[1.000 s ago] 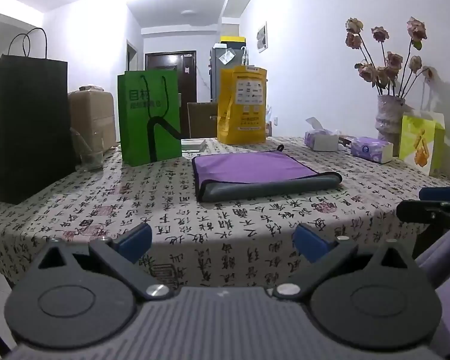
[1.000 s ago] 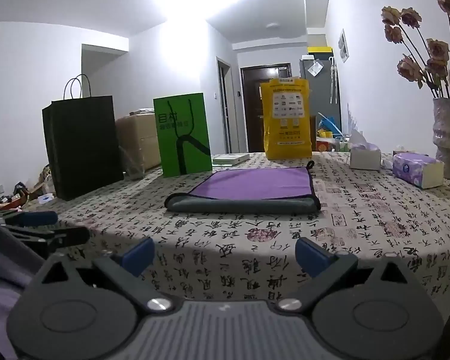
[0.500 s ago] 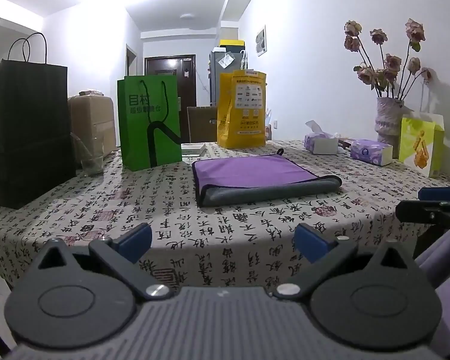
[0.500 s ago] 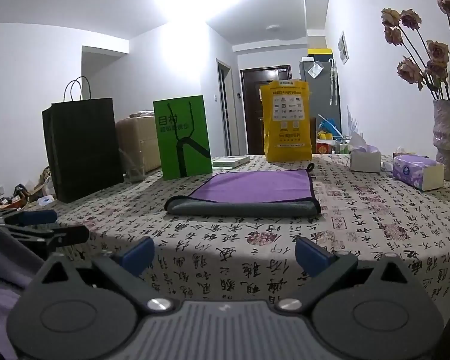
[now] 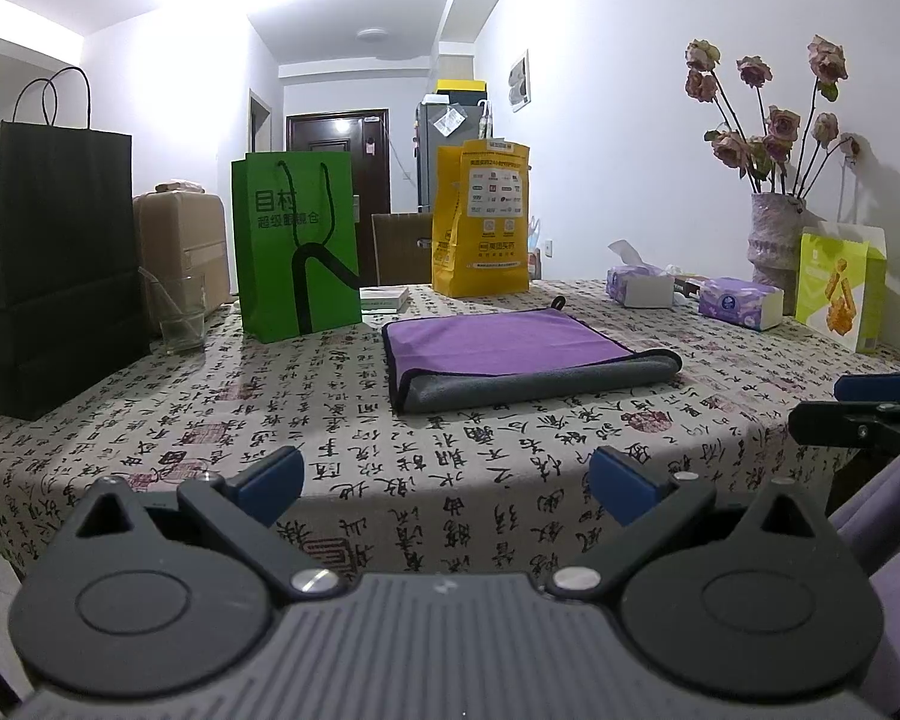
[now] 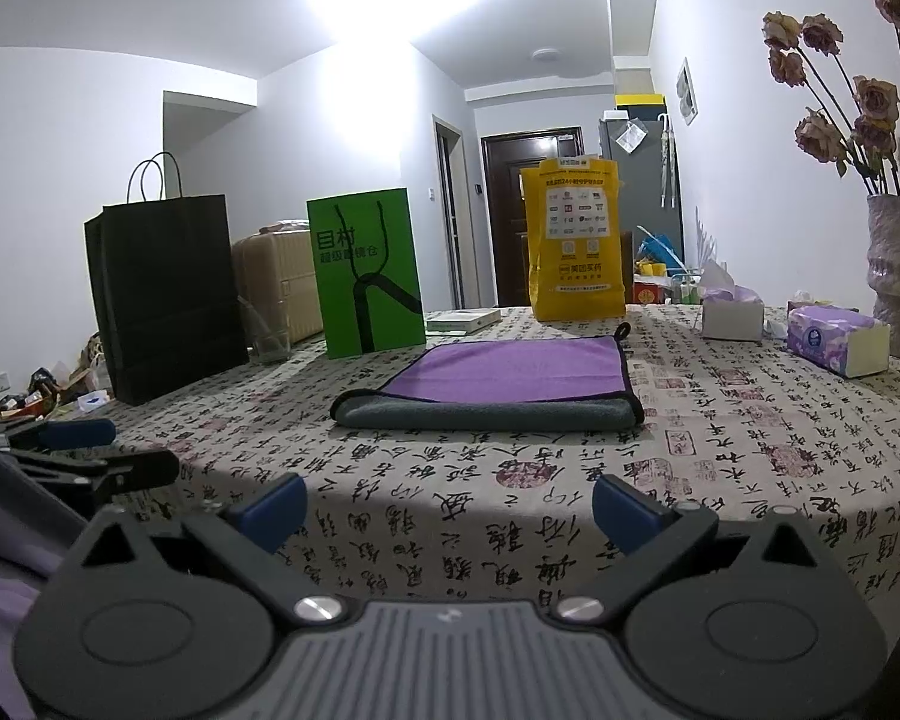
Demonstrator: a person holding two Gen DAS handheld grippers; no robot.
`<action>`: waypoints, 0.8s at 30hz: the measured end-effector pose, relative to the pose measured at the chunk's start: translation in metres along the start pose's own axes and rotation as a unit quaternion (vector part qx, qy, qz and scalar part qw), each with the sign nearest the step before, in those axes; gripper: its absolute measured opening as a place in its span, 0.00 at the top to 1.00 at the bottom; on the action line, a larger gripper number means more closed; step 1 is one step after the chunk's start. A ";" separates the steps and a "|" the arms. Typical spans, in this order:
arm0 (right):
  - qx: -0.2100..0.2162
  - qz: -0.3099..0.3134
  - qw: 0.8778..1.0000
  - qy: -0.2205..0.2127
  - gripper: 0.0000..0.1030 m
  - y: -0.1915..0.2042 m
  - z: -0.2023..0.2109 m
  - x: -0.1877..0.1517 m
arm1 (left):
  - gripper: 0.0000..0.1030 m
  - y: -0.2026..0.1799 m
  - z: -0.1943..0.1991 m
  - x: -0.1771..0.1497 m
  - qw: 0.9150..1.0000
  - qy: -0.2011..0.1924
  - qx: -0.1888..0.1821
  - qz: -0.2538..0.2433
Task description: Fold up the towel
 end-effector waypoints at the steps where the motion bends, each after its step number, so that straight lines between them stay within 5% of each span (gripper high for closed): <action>1: 0.000 0.000 1.000 0.000 0.01 0.000 0.000 0.000 | 0.00 0.000 0.000 0.000 1.000 0.000 0.000 0.000; 24: 0.000 -0.003 1.000 0.004 0.00 0.000 -0.002 -0.001 | 0.00 -0.002 0.000 -0.001 1.000 0.001 -0.001 -0.001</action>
Point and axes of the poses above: each gripper's, at about its wrist camera, not at the fingertips, and z roughly against the way its jaws point, y to its left, x to its top, the point moved 8 cm from there along -z, roughly the way its jaws point, and after that the axes turned 4 degrees about -y, right-handed, at the moved point
